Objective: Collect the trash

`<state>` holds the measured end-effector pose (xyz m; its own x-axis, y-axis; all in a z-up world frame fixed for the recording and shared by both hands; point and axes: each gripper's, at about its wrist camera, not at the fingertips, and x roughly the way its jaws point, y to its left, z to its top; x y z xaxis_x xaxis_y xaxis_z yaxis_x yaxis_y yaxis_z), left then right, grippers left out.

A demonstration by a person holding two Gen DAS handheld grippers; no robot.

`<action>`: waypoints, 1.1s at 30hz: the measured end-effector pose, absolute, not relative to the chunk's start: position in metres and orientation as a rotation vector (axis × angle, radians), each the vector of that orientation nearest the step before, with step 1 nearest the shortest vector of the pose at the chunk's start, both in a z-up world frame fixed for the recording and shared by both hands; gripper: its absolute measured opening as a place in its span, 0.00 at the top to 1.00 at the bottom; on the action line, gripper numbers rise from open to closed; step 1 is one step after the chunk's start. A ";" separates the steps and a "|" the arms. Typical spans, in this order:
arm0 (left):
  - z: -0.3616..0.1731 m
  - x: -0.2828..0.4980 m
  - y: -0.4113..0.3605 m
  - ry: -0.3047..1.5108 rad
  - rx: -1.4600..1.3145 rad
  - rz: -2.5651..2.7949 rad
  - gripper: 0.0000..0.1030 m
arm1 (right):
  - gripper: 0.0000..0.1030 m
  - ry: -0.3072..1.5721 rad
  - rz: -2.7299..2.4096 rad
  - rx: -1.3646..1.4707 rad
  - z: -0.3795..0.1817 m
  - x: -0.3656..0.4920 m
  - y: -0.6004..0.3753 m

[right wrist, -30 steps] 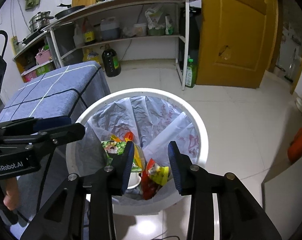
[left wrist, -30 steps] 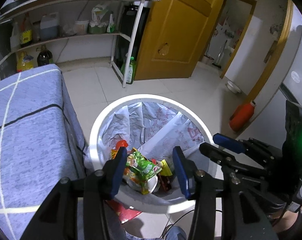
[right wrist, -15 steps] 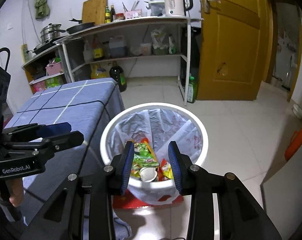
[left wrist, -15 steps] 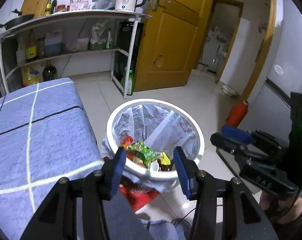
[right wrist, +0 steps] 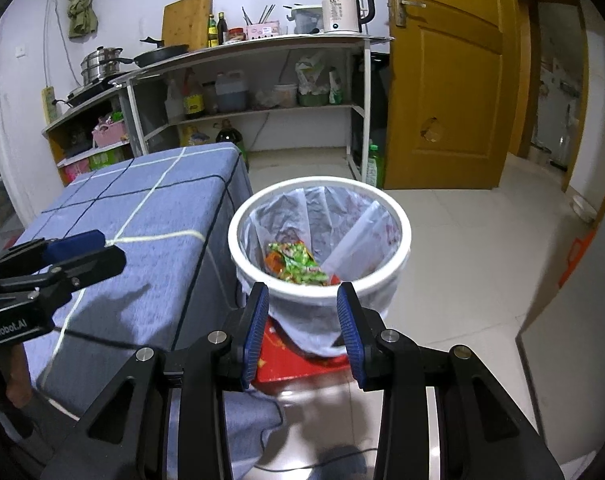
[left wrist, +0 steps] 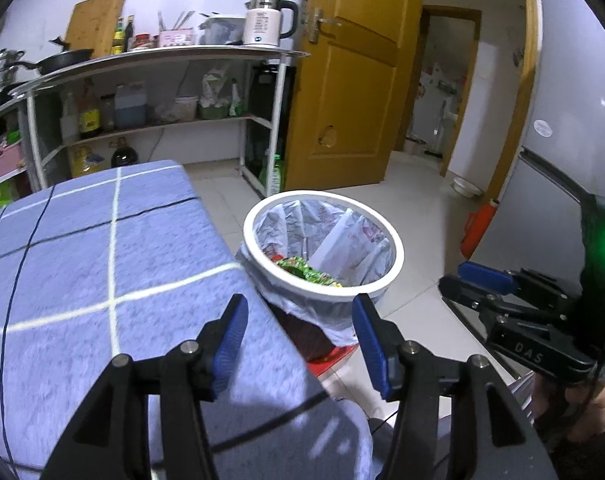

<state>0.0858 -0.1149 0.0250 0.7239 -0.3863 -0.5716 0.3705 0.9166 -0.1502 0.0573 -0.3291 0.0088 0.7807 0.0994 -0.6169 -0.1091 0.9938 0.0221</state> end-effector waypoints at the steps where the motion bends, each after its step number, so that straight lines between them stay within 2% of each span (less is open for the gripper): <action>1: 0.024 0.082 -0.114 0.634 -0.028 -0.413 0.45 | 0.64 0.665 0.109 -0.017 0.008 0.055 -0.329; 15: 0.012 0.054 -0.103 0.618 -0.019 -0.357 0.45 | 0.64 0.652 0.078 0.010 0.004 0.011 -0.323; 33: 0.008 0.048 -0.109 0.623 0.006 -0.357 0.45 | 0.64 0.662 0.083 0.005 0.003 0.013 -0.325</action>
